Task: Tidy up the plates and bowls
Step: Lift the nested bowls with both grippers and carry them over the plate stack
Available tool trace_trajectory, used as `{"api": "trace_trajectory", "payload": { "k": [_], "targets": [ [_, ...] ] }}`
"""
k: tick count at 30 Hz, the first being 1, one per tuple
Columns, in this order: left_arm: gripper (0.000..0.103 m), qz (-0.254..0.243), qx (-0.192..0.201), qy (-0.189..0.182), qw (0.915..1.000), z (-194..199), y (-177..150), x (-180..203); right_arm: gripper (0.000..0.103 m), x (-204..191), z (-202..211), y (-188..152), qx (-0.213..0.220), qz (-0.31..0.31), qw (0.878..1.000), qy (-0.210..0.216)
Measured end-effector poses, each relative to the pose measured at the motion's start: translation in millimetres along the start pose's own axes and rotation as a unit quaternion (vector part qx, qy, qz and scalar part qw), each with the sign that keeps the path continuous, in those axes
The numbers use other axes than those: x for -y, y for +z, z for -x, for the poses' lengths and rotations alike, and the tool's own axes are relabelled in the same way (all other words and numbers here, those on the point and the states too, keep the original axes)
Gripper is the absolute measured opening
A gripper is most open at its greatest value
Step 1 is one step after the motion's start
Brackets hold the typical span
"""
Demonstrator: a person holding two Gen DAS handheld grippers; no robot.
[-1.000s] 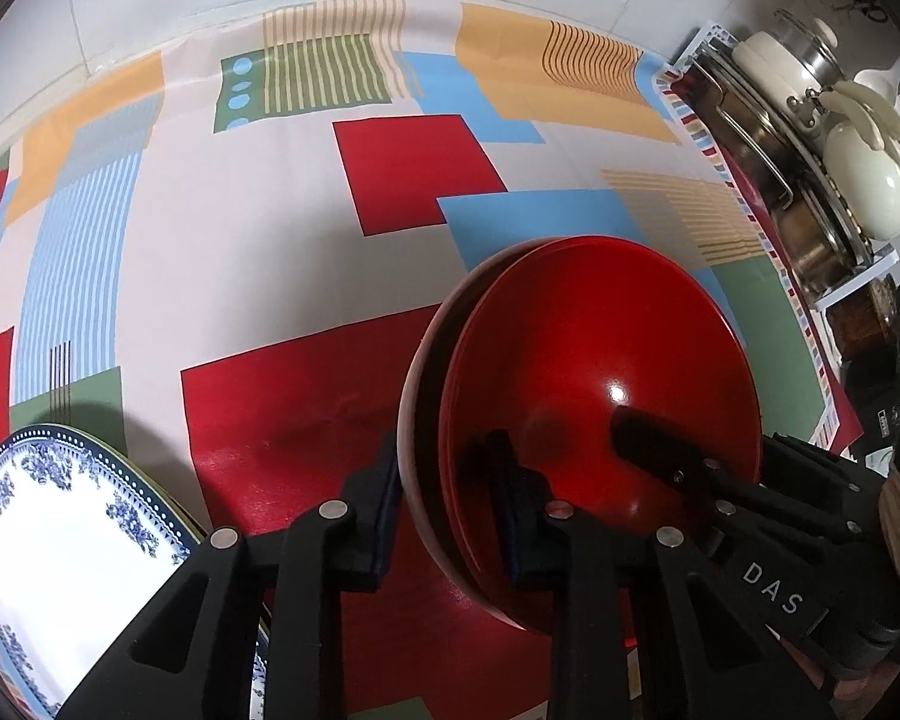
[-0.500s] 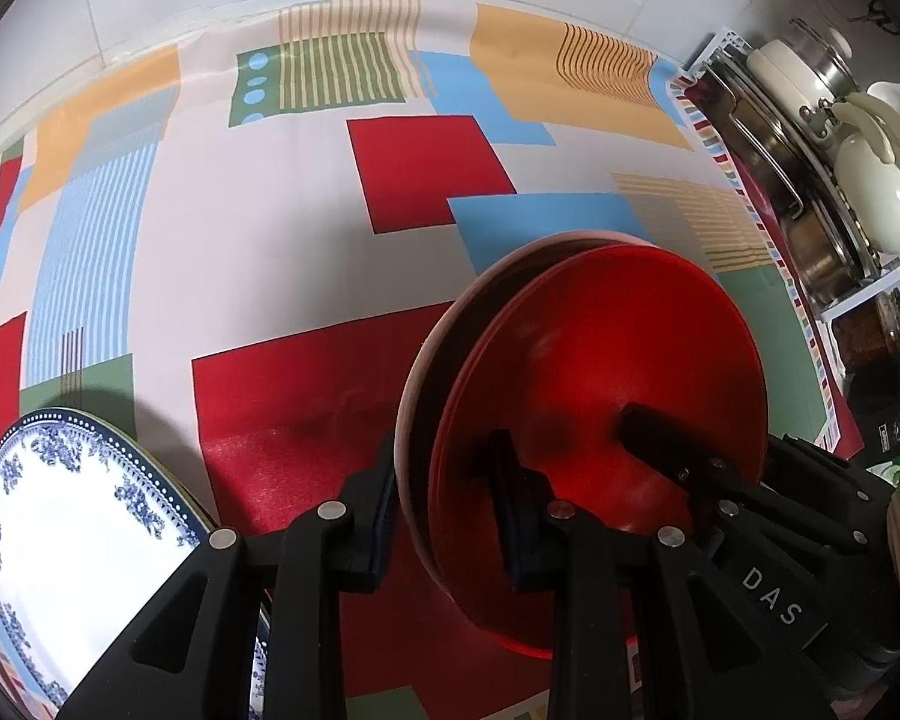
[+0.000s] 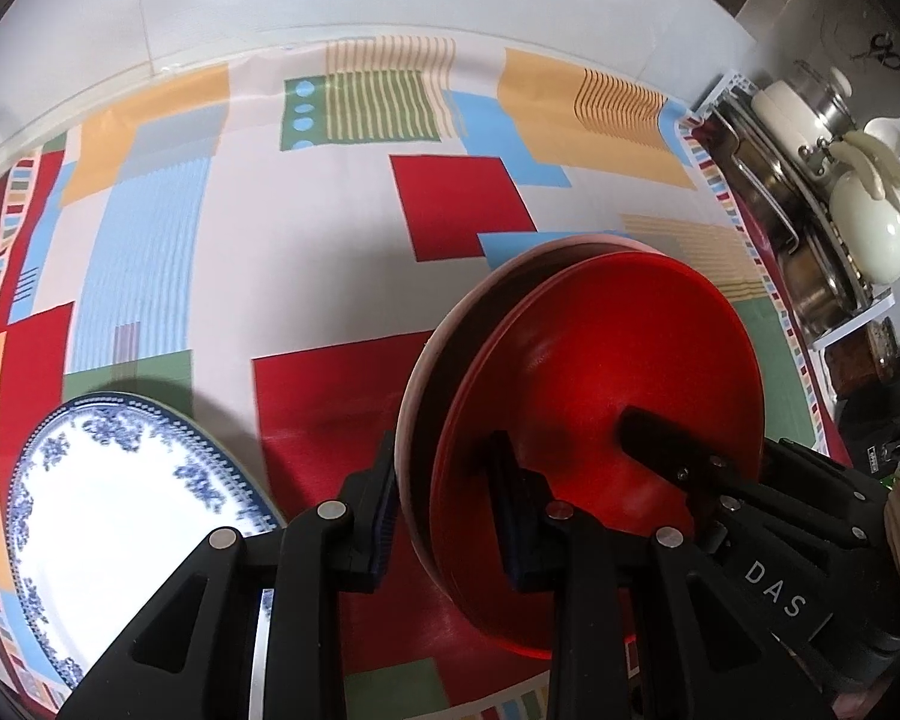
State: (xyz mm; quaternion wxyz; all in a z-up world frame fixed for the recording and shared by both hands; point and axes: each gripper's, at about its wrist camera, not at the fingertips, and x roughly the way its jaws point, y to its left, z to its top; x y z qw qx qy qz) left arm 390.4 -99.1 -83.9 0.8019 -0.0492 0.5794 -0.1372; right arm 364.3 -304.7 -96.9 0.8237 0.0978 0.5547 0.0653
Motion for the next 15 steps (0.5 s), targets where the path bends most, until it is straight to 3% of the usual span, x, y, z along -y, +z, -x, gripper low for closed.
{"api": "trace_trajectory", "payload": {
  "k": [15],
  "targets": [
    [0.027,0.004,0.029,0.001,0.9996,54.5,-22.8,-61.5,0.028,-75.4,23.4,-17.4,0.029,0.016,0.999,0.005]
  ]
}}
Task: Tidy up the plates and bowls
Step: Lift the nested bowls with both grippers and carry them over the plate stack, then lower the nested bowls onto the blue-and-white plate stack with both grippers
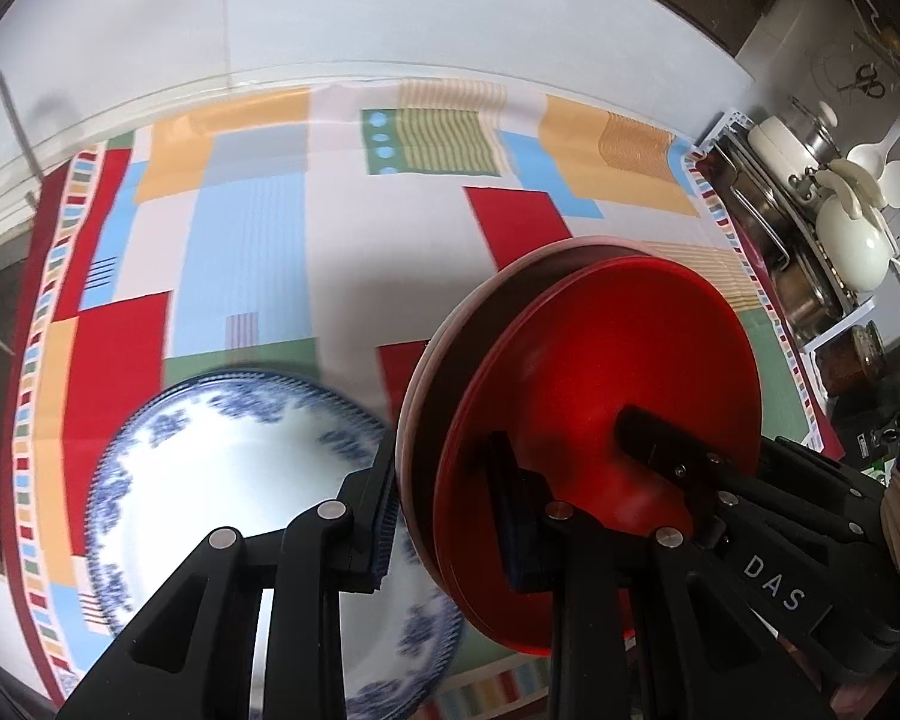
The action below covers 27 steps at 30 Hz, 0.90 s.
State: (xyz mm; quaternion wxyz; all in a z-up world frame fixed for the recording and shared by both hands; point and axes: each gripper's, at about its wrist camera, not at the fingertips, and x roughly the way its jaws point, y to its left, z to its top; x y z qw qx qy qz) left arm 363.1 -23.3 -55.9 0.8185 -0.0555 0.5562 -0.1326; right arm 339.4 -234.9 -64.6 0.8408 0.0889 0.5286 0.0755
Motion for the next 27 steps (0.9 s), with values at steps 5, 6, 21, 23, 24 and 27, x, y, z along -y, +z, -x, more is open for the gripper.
{"api": "trace_trajectory", "payload": {
  "k": [5,6,21,23,24,27],
  "targets": [
    [0.027,0.007,0.007,0.002,0.9999,16.6,-11.7,-25.4,0.028,-30.2,2.5,-9.7,0.000,0.008,1.000,0.006],
    [0.027,0.009,0.008,0.003,0.9999,19.4,-13.7,-29.9,0.028,-36.2,3.0,-11.9,0.000,0.008,1.000,0.007],
    [0.027,0.038,0.020,0.012,0.9990,55.2,-50.5,-98.5,0.028,-117.1,3.4,-44.2,-0.006,0.039,0.999,0.018],
    [0.027,0.040,0.019,0.012,0.9990,56.6,-54.0,-103.8,0.028,-124.4,2.3,-48.3,-0.007,0.043,0.999,0.018],
    [0.027,0.041,0.018,0.013,0.9989,57.0,-55.5,-106.0,0.028,-127.4,1.4,-50.3,-0.009,0.044,0.999,0.019],
    [0.027,0.044,0.014,0.013,0.9988,57.1,-60.9,-113.5,0.028,-135.4,-1.4,-56.1,-0.015,0.044,0.999,0.021]
  ]
}}
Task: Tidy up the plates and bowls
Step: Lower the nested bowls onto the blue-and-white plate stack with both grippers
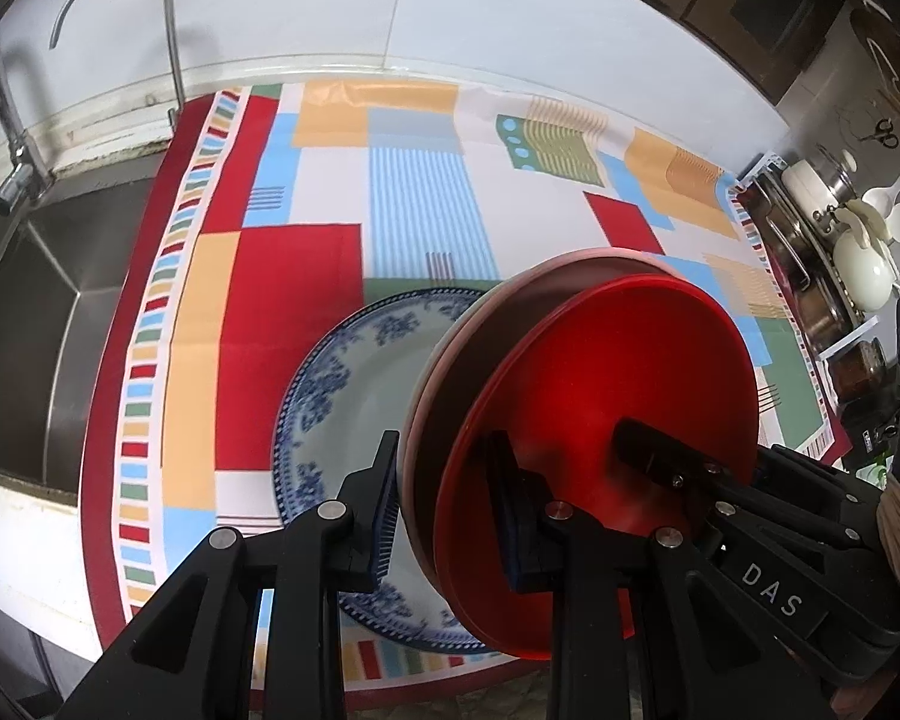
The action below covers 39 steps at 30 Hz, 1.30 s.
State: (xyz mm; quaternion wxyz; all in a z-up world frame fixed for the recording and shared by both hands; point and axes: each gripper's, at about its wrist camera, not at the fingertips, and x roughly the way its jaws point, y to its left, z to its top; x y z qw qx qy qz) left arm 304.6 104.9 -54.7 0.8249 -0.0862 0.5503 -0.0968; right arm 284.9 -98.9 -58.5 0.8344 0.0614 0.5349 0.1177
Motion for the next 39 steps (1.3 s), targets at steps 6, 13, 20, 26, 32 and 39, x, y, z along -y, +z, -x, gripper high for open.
{"api": "trace_trajectory", "payload": {
  "k": [6,13,20,26,32,39],
  "targets": [
    [0.027,0.003,-0.012,-0.004,0.9999,-4.6,-9.8,-11.4,0.028,-9.1,-9.0,-8.6,-0.016,-0.003,1.000,0.000],
    [0.027,0.005,-0.028,-0.012,0.9995,-15.2,-17.4,-16.7,0.028,-10.3,-19.1,-18.2,-0.037,-0.010,0.999,-0.008],
    [0.027,0.003,-0.041,-0.012,0.9991,-26.4,-17.8,-17.9,0.028,-9.3,-27.2,-21.9,-0.048,-0.018,0.999,-0.015],
    [0.027,0.004,-0.049,-0.012,0.9987,-34.2,-16.0,-20.8,0.028,-7.7,-36.0,-22.5,-0.062,-0.023,0.998,-0.016],
    [0.027,0.004,-0.051,-0.015,0.9986,-39.1,-11.7,-23.3,0.028,-8.0,-39.6,-18.7,-0.060,-0.023,0.998,-0.017],
    [0.027,0.000,-0.045,-0.016,0.9988,-42.1,-8.1,-25.5,0.028,-7.6,-43.8,-14.0,-0.057,-0.021,0.998,-0.019]
  ]
}}
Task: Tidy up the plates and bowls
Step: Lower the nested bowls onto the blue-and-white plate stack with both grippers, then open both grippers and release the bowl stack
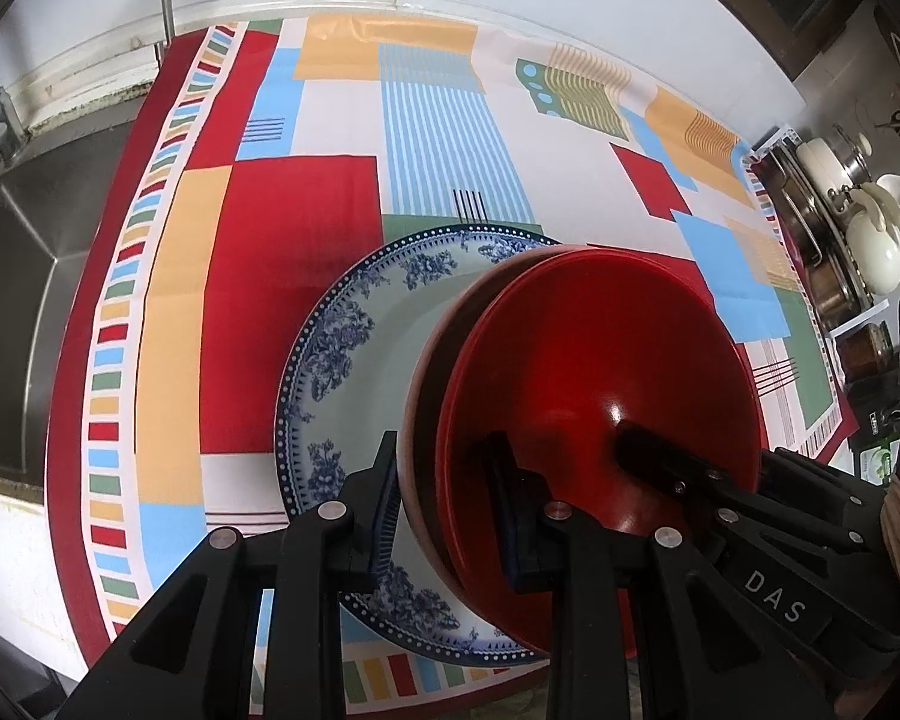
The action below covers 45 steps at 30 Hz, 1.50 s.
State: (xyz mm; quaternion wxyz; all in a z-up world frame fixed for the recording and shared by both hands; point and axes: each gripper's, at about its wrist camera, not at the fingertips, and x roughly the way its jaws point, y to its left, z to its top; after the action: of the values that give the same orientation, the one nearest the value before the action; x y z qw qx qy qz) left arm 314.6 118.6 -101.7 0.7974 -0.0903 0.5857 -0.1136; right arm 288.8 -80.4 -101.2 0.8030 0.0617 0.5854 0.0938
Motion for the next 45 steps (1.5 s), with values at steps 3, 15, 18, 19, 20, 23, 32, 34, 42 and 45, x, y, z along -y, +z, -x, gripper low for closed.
{"api": "trace_trajectory", "payload": {
  "k": [3,15,18,19,20,23,32,34,42,45],
  "targets": [
    [0.027,-0.006,0.006,0.001,1.0000,0.2,2.0,0.2,0.028,0.4,-2.0,2.7,0.002,0.000,1.000,-0.001],
    [0.027,-0.013,0.017,-0.003,0.9998,1.0,5.9,-3.8,0.029,-2.2,-5.2,3.4,0.011,0.002,1.000,-0.012],
    [0.031,-0.020,0.031,0.004,0.9993,7.6,5.8,-3.3,0.029,-4.0,-2.5,4.2,0.020,0.005,1.000,-0.017],
    [0.033,-0.021,0.040,0.007,0.9990,12.3,5.4,-2.8,0.029,-3.9,-0.9,4.4,0.023,0.006,1.000,-0.016],
    [0.034,-0.021,0.046,0.008,0.9987,15.8,5.2,-2.7,0.030,-3.8,2.6,4.1,0.030,0.006,0.999,-0.017],
    [0.042,-0.027,0.073,0.012,0.9969,31.4,2.4,0.5,0.039,-4.0,16.2,3.3,0.055,0.013,0.998,-0.021],
    [0.079,-0.034,0.189,0.066,0.9791,81.1,-28.4,21.6,0.063,3.6,66.4,-15.3,0.163,0.019,0.986,-0.035],
    [0.084,-0.035,0.210,0.075,0.9743,88.8,-41.5,29.2,0.068,8.6,73.7,-22.6,0.179,0.017,0.983,-0.035],
    [0.097,-0.036,0.264,0.120,0.9565,109.7,-91.5,55.4,0.085,31.1,102.0,-68.4,0.231,0.027,0.971,-0.047],
    [0.100,-0.028,0.275,0.127,0.9526,119.0,-110.9,64.9,0.086,39.5,114.0,-88.1,0.244,0.032,0.968,-0.048]
  ]
}}
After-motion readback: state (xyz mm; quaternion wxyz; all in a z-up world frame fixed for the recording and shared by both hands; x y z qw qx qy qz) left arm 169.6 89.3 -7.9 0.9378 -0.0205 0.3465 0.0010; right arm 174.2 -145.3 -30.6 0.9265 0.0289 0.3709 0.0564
